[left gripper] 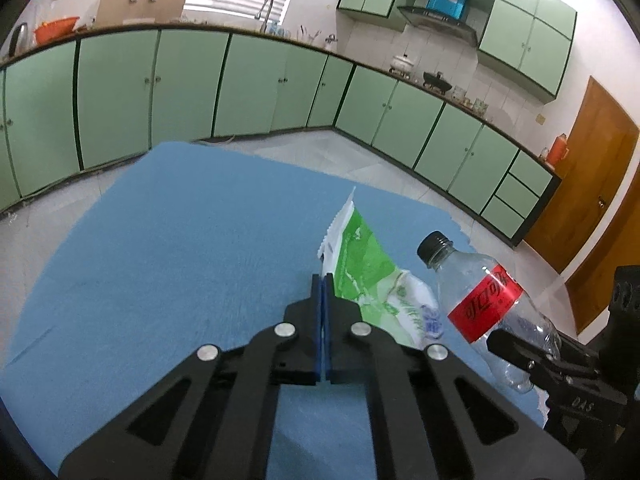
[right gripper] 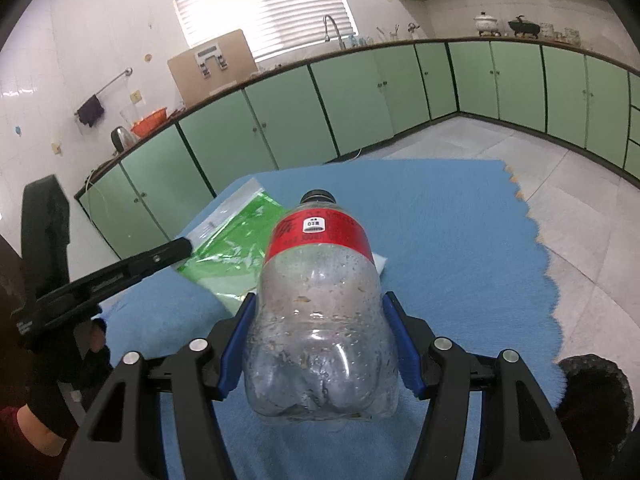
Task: Collect trash
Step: 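Carry the bag and bottle over the bin and open both tools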
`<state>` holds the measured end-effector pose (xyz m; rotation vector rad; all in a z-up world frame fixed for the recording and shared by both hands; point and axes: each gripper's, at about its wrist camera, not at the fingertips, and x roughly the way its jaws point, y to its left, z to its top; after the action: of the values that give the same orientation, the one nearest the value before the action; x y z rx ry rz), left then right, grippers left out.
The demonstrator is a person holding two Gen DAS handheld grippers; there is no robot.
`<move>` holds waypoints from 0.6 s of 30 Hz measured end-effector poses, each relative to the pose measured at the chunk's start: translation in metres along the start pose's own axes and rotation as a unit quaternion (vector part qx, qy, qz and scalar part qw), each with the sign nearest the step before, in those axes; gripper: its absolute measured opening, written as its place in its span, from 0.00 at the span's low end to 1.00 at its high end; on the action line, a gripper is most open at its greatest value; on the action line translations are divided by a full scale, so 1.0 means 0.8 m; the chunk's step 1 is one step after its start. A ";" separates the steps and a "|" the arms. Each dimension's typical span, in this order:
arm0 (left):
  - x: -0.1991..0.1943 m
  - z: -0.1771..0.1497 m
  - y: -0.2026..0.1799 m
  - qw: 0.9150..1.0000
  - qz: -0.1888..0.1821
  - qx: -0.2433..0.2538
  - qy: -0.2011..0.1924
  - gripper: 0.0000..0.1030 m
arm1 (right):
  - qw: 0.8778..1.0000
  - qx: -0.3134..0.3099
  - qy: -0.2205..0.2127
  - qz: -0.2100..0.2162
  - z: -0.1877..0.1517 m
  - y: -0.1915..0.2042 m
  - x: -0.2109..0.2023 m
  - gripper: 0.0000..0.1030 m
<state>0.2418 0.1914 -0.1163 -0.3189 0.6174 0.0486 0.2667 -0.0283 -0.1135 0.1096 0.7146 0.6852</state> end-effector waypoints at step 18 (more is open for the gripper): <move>-0.090 0.008 -0.111 0.995 -0.065 0.053 -0.059 0.00 | 0.997 0.017 -0.060 -0.046 -0.001 -0.025 -0.121 0.60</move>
<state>0.1990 0.1129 -0.0452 -0.2504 0.4790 -0.0898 0.2238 -0.1036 -0.0654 0.1467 0.6119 0.5746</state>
